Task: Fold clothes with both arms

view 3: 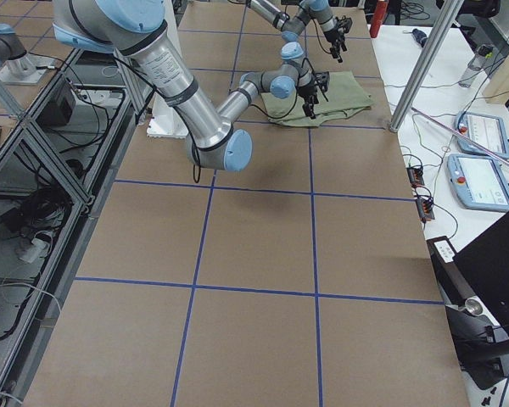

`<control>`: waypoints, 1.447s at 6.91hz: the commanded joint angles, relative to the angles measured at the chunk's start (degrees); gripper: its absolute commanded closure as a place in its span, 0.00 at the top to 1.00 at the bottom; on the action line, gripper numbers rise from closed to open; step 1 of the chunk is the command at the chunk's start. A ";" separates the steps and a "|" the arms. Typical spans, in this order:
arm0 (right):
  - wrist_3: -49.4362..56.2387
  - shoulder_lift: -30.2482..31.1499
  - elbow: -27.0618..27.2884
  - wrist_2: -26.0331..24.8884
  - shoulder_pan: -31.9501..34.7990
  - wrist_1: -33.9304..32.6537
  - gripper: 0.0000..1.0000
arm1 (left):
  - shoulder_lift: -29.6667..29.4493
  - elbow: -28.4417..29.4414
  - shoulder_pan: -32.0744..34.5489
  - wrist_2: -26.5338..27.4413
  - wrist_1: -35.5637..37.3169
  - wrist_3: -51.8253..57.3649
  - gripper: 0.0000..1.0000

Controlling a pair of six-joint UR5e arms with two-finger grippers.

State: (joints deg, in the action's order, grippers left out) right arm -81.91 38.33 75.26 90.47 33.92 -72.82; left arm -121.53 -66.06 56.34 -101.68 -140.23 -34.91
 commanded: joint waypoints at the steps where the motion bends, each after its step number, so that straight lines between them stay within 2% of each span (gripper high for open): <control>1: -2.90 -4.75 -11.16 -3.98 -2.10 7.22 0.75 | 1.38 -1.87 -0.35 -0.27 -0.22 -0.24 1.00; 5: -1.41 -1.86 -11.72 -6.70 -4.12 7.08 0.68 | 1.38 -1.79 -0.61 -0.27 -0.22 -0.24 1.00; 9: -1.41 -1.50 -11.72 -7.59 -4.92 7.08 0.49 | 1.73 -1.88 -0.61 -0.27 -0.39 -0.24 1.00; 10: -1.41 -1.50 -11.72 -7.59 -4.92 7.08 0.39 | 1.73 -1.88 -0.61 -0.27 -0.31 -0.24 1.00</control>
State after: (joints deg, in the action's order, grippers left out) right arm -83.32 36.83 63.54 82.90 29.06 -65.74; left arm -119.81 -67.93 55.72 -101.95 -140.58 -35.16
